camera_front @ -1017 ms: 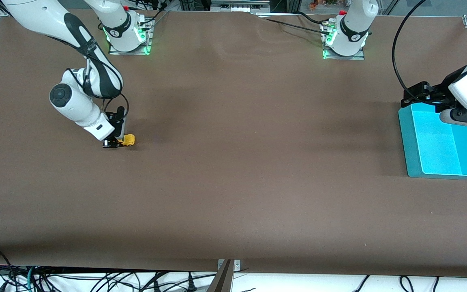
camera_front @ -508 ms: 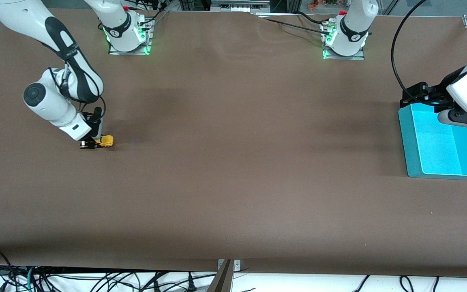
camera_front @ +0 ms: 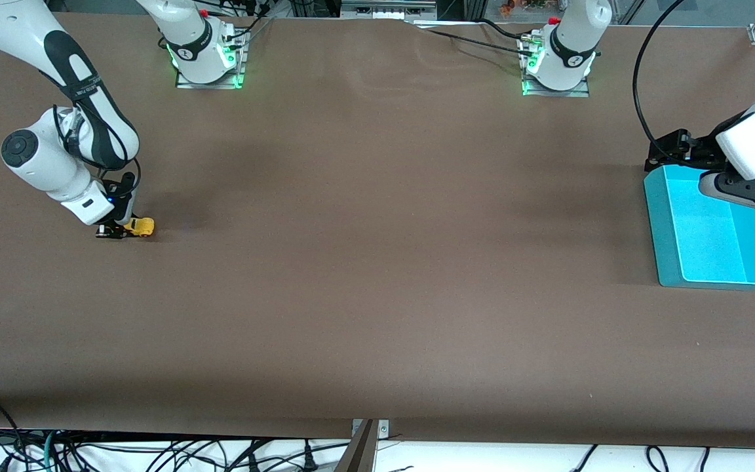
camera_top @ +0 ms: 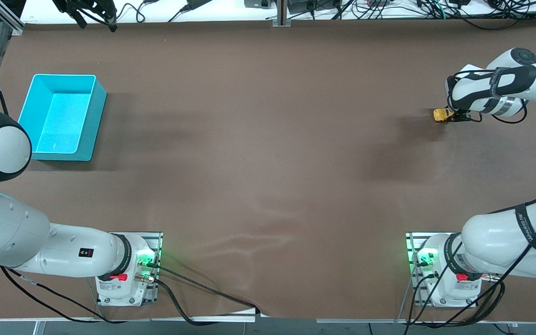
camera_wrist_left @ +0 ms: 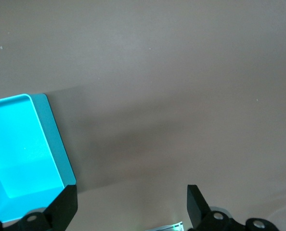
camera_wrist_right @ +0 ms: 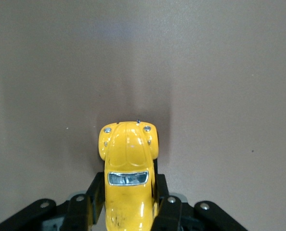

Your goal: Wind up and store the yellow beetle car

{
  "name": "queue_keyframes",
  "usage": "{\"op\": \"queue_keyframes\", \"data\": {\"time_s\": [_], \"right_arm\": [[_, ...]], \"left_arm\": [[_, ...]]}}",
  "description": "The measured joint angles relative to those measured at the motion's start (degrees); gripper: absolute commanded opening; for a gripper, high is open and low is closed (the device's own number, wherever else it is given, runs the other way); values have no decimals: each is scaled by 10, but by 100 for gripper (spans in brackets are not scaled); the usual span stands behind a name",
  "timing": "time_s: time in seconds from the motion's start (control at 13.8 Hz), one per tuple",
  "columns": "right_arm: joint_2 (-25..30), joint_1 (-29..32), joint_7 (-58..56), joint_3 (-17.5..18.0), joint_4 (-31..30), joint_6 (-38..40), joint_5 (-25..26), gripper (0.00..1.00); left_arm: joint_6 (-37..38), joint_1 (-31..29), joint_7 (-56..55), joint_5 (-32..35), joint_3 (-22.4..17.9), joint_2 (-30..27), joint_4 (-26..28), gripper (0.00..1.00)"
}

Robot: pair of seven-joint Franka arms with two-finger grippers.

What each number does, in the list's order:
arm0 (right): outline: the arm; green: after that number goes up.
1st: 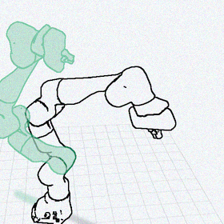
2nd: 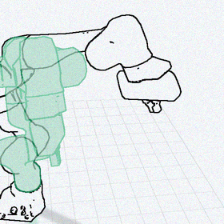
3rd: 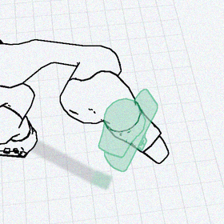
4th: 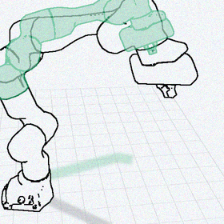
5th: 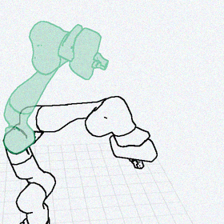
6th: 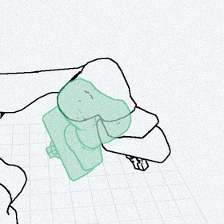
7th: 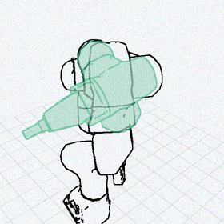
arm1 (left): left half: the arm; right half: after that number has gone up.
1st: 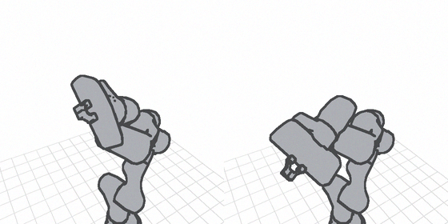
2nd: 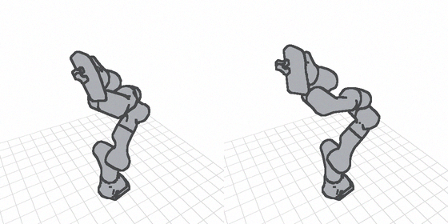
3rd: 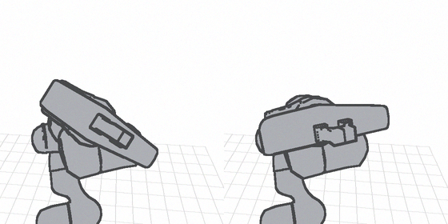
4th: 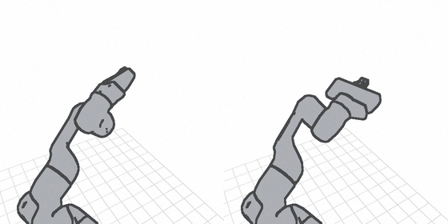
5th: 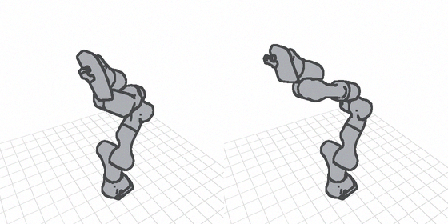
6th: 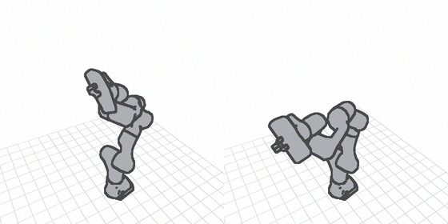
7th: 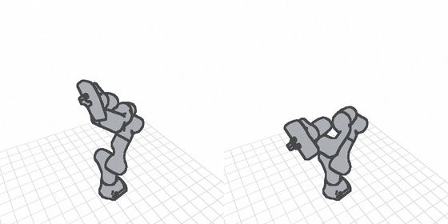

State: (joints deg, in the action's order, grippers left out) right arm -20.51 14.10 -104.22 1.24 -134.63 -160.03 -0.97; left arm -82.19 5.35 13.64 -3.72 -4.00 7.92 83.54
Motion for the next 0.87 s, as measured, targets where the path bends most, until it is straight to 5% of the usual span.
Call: {"op": "queue_keyframes", "data": {"time_s": [0.65, 0.8, 0.87], "right_arm": [[0, 0, -17, 0, 0, 0, 0, 24], [0, 0, -18, 0, 0, 0, 0, 49], [0, 0, -18, 0, 0, 0, 0, 70]], "left_arm": [[1, 0, 190, 0, 0, 8, 3, 100], [1, 0, 228, 0, -1, 9, 4, 100], [2, 0, 243, 0, -1, 9, 6, 100]]}}
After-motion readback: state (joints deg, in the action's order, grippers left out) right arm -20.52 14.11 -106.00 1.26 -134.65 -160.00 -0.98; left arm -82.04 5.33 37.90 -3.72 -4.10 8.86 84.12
